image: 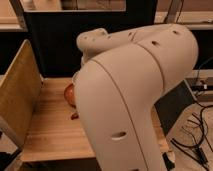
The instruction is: Place the ceramic cup in the ceramic bowl
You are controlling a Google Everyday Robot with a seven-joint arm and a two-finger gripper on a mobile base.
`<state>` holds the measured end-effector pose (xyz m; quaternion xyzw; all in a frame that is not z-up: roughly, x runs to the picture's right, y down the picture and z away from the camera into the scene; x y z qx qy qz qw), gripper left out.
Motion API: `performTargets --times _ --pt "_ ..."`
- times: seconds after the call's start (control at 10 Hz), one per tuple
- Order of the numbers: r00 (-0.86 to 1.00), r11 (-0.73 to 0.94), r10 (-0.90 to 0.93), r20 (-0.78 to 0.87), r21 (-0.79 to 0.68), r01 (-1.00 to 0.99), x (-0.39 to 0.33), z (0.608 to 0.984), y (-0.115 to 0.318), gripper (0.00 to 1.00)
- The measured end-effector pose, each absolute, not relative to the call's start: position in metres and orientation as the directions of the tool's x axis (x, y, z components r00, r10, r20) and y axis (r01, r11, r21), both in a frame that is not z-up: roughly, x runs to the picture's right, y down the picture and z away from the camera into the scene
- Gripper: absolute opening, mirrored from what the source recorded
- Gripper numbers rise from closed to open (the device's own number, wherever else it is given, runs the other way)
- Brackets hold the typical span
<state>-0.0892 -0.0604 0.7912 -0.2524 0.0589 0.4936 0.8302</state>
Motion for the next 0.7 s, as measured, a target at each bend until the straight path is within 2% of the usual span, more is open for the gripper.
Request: performTargets --times 0.7 --pt "0.614 0.431 0.696 -0.372 -0.467 -0.772 -0.147 0.839 -0.046 0.00"
